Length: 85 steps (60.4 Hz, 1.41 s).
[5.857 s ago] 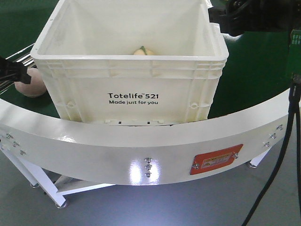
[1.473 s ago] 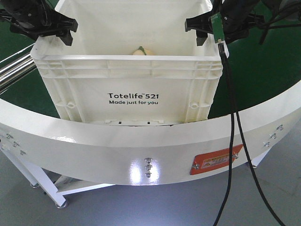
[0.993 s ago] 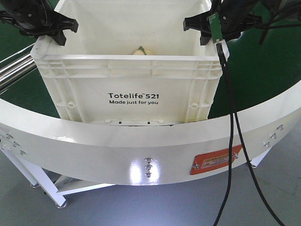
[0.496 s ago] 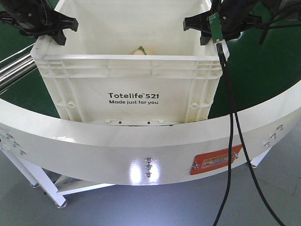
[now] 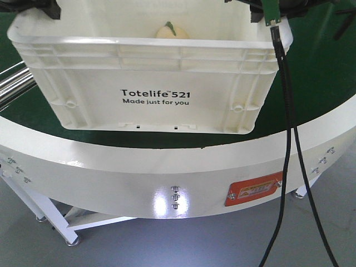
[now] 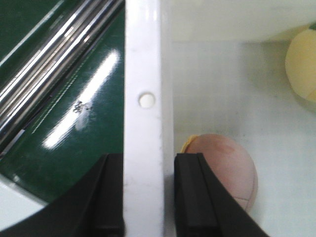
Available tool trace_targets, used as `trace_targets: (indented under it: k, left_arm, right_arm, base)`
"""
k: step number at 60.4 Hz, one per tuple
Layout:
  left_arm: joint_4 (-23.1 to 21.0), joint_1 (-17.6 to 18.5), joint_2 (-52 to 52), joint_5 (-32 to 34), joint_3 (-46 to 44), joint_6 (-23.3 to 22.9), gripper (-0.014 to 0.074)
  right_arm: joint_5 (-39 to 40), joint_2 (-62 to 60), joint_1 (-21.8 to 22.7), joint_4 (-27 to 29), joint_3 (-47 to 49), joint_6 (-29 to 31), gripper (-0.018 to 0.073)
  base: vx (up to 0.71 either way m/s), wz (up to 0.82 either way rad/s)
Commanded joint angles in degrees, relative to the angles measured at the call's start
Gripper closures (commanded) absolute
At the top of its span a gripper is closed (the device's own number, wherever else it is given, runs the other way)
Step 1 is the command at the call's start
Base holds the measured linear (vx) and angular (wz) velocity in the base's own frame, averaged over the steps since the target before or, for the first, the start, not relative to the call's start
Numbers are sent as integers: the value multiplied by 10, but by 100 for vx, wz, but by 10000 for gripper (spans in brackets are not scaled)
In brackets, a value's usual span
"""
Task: Place moving items into box and shelve
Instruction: 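Lift the tote off the conveyor with both grippers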
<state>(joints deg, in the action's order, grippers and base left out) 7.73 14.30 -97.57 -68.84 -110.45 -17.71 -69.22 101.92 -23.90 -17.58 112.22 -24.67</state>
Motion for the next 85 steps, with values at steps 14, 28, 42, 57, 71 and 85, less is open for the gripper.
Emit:
trace_targets:
  k: [14,28,42,57,71,85]
  left_arm:
    - [152,80,175,83,146,-119,468]
    - [177,138,289,118,306,-179,466]
    - [196,173,375,133,426,-249,460]
    - [209,177,392,142,461,-263,455]
    - [210,177,392,113,461,-263,454]
    - [211,176,392,108,461,-263,454]
  right_arm:
    - [62,-151,-82,-131,-124,-66,531]
    - [83,-248,-147,-156,-255,-135,523]
    - [85,-316,-196,-170,-370,-202,516]
    - [81,-329,-204,-187,-402,-236,510]
    - [79,-329,-204,-184,-402,-235,510]
    - [79,-329,-204,-184,-402,-235,510]
  base:
    - [0,0]
    - [0,0]
    - [0,0]
    - [0,0]
    - [0,0]
    - [0,0]
